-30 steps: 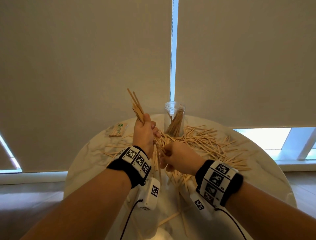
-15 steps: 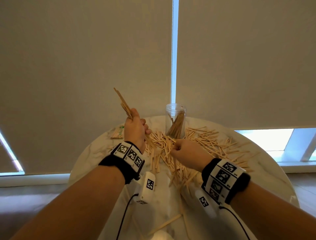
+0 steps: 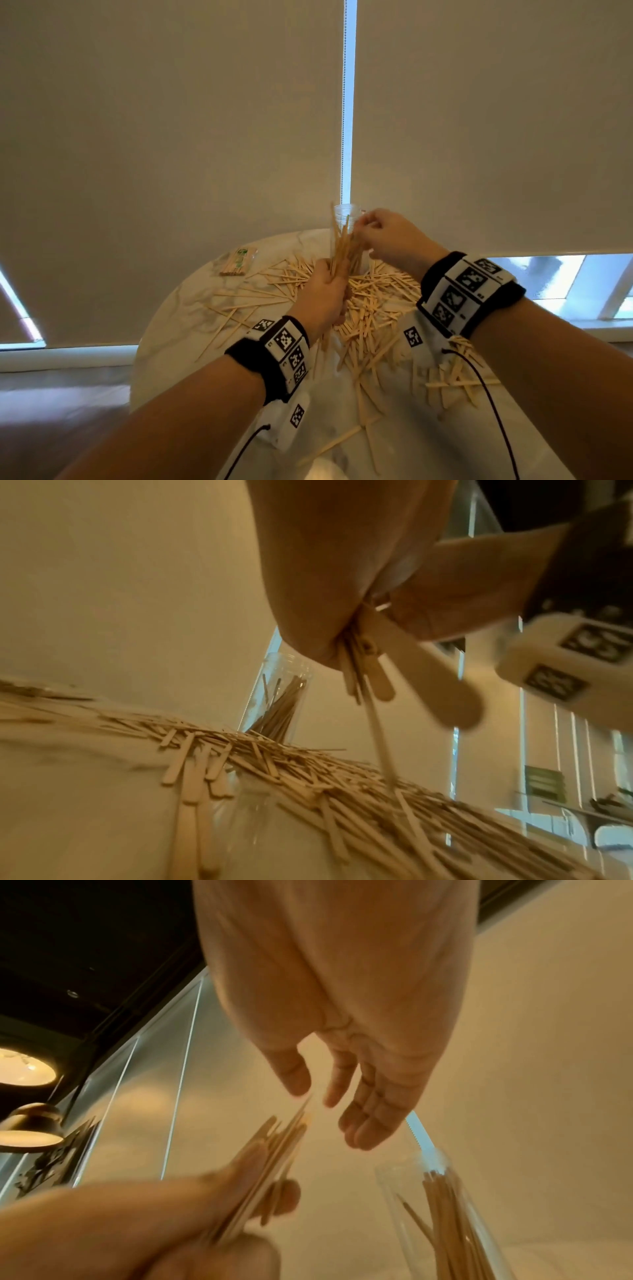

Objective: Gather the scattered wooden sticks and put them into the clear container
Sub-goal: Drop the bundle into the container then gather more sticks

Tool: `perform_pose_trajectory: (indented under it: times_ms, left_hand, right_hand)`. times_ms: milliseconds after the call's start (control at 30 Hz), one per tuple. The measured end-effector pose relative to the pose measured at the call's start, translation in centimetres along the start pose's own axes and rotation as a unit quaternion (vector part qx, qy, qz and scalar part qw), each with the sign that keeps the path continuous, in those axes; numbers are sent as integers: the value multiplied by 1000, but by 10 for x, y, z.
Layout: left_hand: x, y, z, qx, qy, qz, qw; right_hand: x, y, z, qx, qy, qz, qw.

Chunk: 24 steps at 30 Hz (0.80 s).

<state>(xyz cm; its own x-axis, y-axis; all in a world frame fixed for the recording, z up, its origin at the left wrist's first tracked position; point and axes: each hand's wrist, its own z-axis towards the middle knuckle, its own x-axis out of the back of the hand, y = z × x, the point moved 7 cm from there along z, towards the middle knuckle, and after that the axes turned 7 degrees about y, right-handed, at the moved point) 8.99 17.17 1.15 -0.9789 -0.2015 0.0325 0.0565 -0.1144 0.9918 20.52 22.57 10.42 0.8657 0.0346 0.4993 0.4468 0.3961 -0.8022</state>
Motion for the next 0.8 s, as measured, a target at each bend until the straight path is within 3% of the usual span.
perform_pose_trajectory:
  times_ms: [67,133,267,333,400,500,567,667,800]
  left_hand:
    - [-11,1,-9,-14,-47,38,998]
    - [-23,5,-15,-38,-76,66,994]
    - [-36,17,-14,-51,-91,45,994]
    - [-34,20,-10,-47,-86,22,995]
    - [-33,21,-9,-43,-87,21,995]
    - [-34,17,-9,-16,-79,-2,997]
    - [-24,20,-6,-10,-40,-29,999]
    - [11,24,8,-2,73,-128,989]
    - [50,23,25,11,187,-324,927]
  right_hand:
    - [16,-8,8,-8,51,33,998]
    - [21,-18,8,2,54,-3,999]
    - [-18,-15,-3,27,-126,-159,979]
    - [-28,-8,-3,9,-138,-99,985]
    - [-29,-4,2,2,-108,-48,993]
    - [-36,-5,-6,24,-143,-100,984]
    - [-32,-5,-8,26,-111,-78,990]
    - [-27,9,-17,-21,-77,-11,997]
    - [-58,41,-63,-104,-259,-100,955]
